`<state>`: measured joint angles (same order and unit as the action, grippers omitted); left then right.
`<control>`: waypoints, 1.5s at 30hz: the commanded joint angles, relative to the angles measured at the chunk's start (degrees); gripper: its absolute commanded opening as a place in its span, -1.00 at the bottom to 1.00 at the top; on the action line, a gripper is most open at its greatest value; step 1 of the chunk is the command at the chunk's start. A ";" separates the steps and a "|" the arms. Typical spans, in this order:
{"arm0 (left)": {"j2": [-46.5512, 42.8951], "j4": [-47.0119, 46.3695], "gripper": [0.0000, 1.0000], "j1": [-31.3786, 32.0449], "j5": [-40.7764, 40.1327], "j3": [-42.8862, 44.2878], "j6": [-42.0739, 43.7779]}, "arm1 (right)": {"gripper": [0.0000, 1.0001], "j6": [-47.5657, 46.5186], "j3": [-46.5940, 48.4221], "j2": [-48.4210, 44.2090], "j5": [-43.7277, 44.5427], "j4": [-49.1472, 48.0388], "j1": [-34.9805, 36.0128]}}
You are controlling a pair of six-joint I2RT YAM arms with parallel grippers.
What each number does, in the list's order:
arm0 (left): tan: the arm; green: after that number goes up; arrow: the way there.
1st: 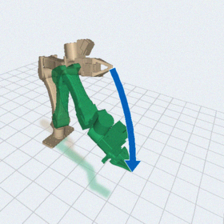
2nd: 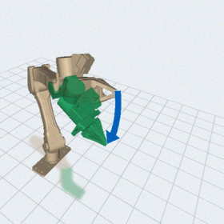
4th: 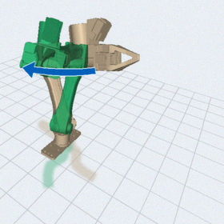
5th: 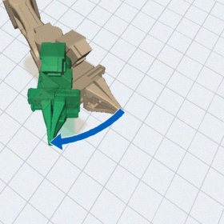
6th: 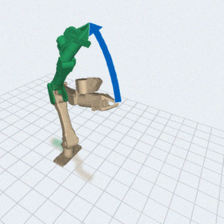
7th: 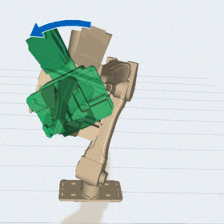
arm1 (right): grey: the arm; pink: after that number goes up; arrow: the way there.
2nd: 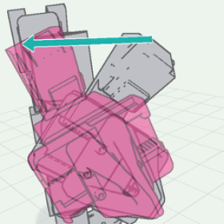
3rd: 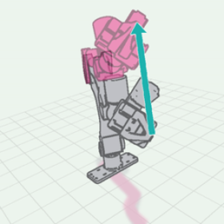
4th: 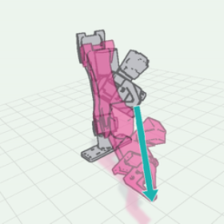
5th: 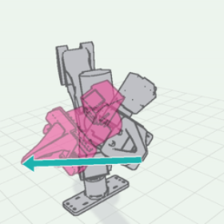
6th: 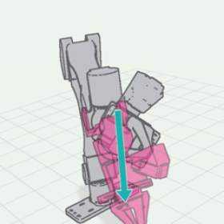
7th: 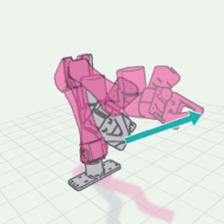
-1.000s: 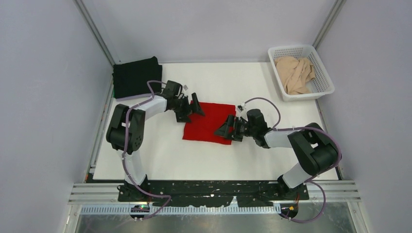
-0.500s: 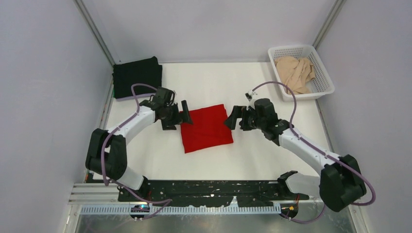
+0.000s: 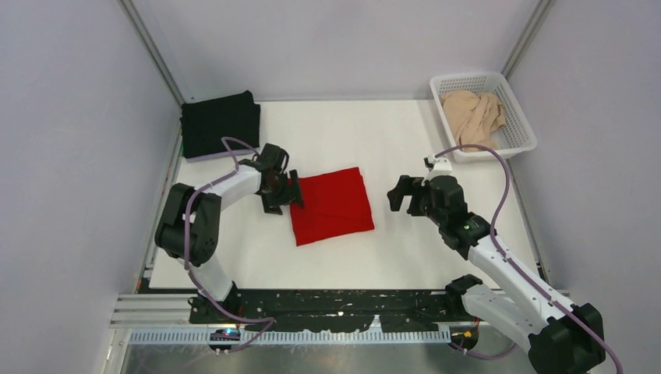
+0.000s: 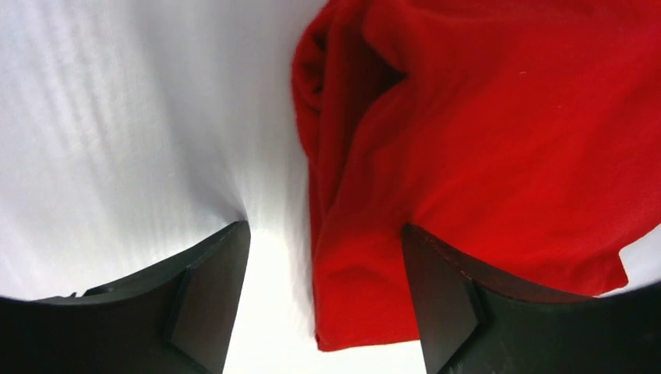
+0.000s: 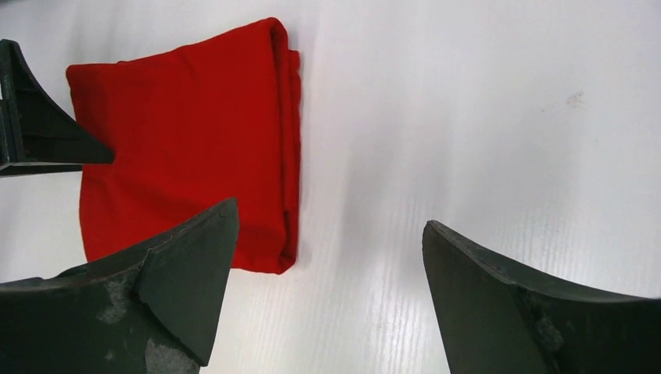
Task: Fold and stack the t-shirts
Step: Smooth out wrinkles on the folded tshirt, then put the neatly folded tshirt into the corner of the board with the left arm
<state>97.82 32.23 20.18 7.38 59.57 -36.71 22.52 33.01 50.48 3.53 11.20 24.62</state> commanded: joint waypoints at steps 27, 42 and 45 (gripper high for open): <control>26.00 29.39 -1.00 7.95 -54.38 52.52 16.65 | 0.91 -5.30 -5.34 -7.06 10.25 -2.31 -0.67; 30.27 15.70 -1.00 -0.24 -62.99 69.90 41.90 | 0.91 -6.38 -4.70 -4.88 15.12 -1.53 -0.69; 30.46 14.52 -1.00 -1.15 -63.57 72.07 44.90 | 0.91 -6.51 -4.32 -3.95 15.49 -1.26 -0.73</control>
<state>129.49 53.04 19.42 -51.24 126.82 -0.45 16.73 27.38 45.63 16.71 10.85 24.14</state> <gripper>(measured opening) 0.055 0.954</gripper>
